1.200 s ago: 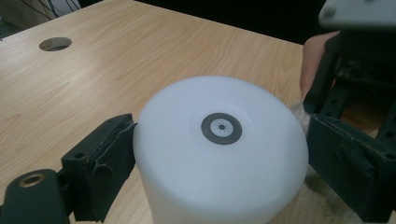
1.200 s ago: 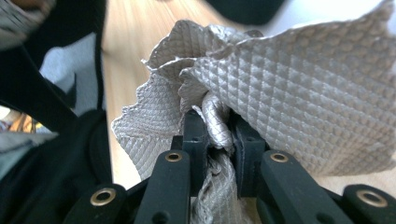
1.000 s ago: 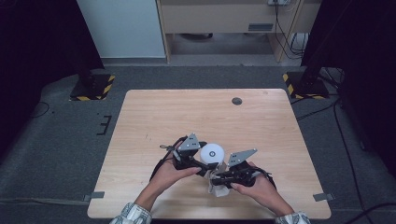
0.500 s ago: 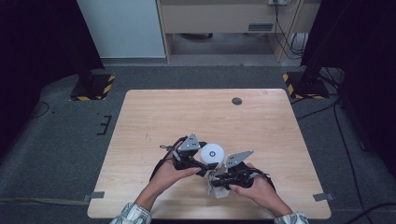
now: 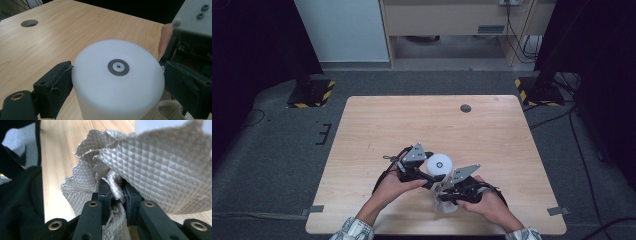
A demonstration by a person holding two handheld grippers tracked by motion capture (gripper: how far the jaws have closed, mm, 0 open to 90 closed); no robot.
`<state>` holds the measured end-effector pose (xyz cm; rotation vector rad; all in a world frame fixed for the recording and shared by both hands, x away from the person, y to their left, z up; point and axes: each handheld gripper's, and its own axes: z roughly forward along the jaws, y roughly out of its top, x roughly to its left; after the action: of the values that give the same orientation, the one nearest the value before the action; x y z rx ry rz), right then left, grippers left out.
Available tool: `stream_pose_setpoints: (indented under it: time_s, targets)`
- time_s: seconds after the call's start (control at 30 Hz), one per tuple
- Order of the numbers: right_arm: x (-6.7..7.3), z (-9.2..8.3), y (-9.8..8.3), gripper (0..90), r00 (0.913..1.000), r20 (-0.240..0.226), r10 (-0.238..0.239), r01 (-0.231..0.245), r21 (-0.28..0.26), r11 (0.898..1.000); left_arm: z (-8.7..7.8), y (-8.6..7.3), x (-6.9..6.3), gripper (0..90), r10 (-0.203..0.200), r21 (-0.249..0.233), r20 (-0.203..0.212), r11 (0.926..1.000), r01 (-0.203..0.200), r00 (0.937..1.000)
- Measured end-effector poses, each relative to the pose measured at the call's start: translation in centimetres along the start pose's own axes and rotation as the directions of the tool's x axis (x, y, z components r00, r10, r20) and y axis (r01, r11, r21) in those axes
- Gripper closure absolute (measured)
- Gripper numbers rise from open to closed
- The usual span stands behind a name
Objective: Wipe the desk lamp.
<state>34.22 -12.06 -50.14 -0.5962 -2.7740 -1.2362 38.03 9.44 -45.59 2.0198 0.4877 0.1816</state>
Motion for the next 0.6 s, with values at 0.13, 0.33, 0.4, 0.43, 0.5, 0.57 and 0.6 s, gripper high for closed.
stream_pose_setpoints:
  time_s: [0.13, 0.33, 0.4, 0.43, 0.5, 0.57, 0.6]
  targets:
    - [0.3, -0.3, 0.3, 78.9, 0.9997, 0.011, -0.022, 0.022, -0.014, 1.000, 0.0, 0.0, -0.1, 9.4, -0.004, -0.001, 0.000, 1.0000, 0.004, 1.0000]
    - [0.8, -1.2, 0.9, 78.9, 0.9987, 0.003, -0.050, 0.050, -0.098, 0.994, 0.0, 0.0, -0.1, 9.4, -0.005, 0.000, 0.001, 1.0000, 0.005, 1.0000]
    - [0.8, -1.0, 0.8, 78.8, 0.9986, 0.003, -0.052, 0.052, -0.092, 0.994, 0.1, 0.0, -0.1, 9.4, -0.004, 0.001, 0.001, 1.0000, 0.004, 1.0000]
    - [0.7, -0.9, 0.8, 78.8, 0.9986, 0.003, -0.052, 0.052, -0.085, 0.995, 0.1, 0.0, -0.1, 9.3, -0.003, 0.002, 0.001, 1.0000, 0.003, 1.0000]
    - [0.6, -0.3, 0.6, 78.8, 0.9994, -0.004, -0.034, 0.033, -0.057, 0.998, 0.1, 0.0, -0.1, 9.3, -0.002, 0.004, 0.001, 1.0000, 0.002, 1.0000]
    - [0.4, 0.4, 0.4, 78.8, 0.9995, 0.000, -0.032, 0.032, -0.015, 0.999, 0.1, 0.0, -0.1, 9.3, -0.001, 0.004, 0.000, 1.0000, 0.001, 1.0000]
    - [0.4, 0.6, 0.3, 78.8, 0.9998, 0.000, -0.020, 0.020, -0.002, 1.000, 0.1, 0.0, -0.1, 9.3, 0.000, 0.005, 0.000, 1.0000, 0.000, 1.0000]
